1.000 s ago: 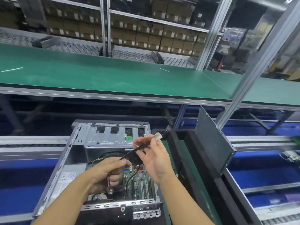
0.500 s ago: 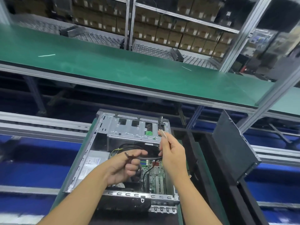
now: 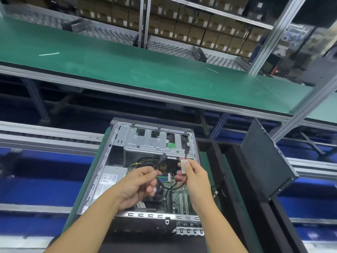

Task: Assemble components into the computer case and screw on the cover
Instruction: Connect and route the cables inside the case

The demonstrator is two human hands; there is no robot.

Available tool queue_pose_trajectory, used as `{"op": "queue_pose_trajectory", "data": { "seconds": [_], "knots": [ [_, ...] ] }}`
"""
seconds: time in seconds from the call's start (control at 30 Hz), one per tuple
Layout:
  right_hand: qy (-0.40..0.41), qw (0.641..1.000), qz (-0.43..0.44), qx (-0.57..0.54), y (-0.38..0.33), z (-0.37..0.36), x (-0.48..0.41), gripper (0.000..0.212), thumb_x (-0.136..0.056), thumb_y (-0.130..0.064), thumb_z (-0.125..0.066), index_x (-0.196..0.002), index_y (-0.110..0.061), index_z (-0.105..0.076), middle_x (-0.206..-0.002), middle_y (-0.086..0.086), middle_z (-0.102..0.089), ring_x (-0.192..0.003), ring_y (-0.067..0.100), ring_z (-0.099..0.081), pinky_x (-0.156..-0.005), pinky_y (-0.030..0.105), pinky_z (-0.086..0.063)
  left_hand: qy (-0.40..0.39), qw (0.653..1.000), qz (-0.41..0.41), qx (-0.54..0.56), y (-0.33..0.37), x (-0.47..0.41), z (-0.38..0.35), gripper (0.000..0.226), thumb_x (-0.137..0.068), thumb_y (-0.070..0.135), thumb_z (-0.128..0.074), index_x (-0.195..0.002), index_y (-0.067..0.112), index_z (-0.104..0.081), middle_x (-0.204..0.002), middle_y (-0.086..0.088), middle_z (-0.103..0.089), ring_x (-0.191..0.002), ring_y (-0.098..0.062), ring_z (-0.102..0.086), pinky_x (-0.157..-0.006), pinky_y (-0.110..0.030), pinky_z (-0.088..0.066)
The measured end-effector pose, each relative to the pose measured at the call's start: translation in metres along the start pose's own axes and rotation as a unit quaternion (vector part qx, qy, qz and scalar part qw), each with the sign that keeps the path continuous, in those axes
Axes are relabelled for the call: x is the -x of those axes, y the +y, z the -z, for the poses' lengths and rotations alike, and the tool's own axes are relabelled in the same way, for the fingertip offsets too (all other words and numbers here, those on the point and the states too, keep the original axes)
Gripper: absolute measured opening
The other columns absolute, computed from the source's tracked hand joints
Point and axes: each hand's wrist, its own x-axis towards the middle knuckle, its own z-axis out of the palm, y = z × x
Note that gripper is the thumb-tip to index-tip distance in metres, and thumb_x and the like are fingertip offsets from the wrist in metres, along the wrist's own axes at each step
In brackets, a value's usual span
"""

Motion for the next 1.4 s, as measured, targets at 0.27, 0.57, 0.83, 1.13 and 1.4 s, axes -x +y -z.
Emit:
{"op": "queue_pose_trajectory", "data": {
  "seconds": [0.27, 0.57, 0.83, 1.13, 1.4],
  "knots": [
    [-0.003, 0.989, -0.081, -0.125, 0.028, -0.002, 0.001, 0.027, -0.104, 0.002, -0.043, -0.115, -0.011, -0.063, -0.069, -0.006, -0.064, -0.060, 0.008, -0.057, -0.062, 0.025, -0.052, 0.042, 0.994, -0.003, -0.100, -0.017, -0.001, 0.006, 0.018, -0.079, 0.028, -0.081, -0.081, 0.013, -0.071, -0.061, -0.005, -0.052, -0.051, -0.014, -0.046, -0.063, -0.031, -0.050],
    [-0.005, 0.994, -0.057, -0.097, 0.039, -0.006, 0.005, 0.029, -0.109, -0.033, -0.041, -0.105, -0.011, -0.059, -0.060, -0.012, -0.036, -0.051, 0.006, -0.029, -0.047, 0.022, -0.029, 0.210, 0.902, -0.030, -0.377, -0.030, -0.028, 0.005, 0.017, -0.096, 0.030, -0.060, -0.082, 0.033, -0.068, -0.081, 0.006, -0.071, -0.078, -0.021, -0.072, -0.084, -0.048, -0.057],
    [-0.060, 0.983, -0.005, -0.175, 0.039, 0.003, 0.011, 0.030, -0.105, -0.032, -0.045, -0.090, -0.030, -0.070, -0.088, -0.008, -0.067, -0.090, 0.008, -0.061, -0.103, 0.036, -0.040, 0.242, 0.918, -0.117, -0.293, -0.034, -0.032, 0.010, 0.030, -0.103, 0.005, -0.043, -0.104, 0.024, -0.066, -0.097, 0.004, -0.076, -0.093, -0.011, -0.071, -0.071, -0.024, -0.059],
    [-0.030, 0.992, -0.058, -0.110, 0.046, -0.003, 0.000, 0.034, -0.112, -0.026, -0.036, -0.101, -0.015, -0.066, -0.062, -0.011, -0.043, -0.065, 0.011, -0.043, -0.076, 0.028, -0.040, 0.205, 0.897, -0.029, -0.391, -0.033, -0.031, 0.004, 0.029, -0.103, 0.012, -0.046, -0.114, 0.036, -0.058, -0.089, 0.009, -0.076, -0.088, -0.021, -0.071, -0.072, -0.029, -0.058],
    [-0.003, 0.985, -0.165, -0.054, 0.047, -0.027, -0.035, 0.021, -0.105, -0.016, -0.034, -0.092, -0.013, -0.050, -0.066, -0.004, -0.039, -0.059, 0.012, -0.032, -0.061, 0.028, -0.030, 0.176, 0.891, -0.049, -0.417, -0.034, -0.050, 0.001, 0.038, -0.102, 0.009, -0.046, -0.134, 0.029, -0.050, -0.091, 0.010, -0.073, -0.080, -0.010, -0.071, -0.061, -0.029, -0.052]
  ]
}}
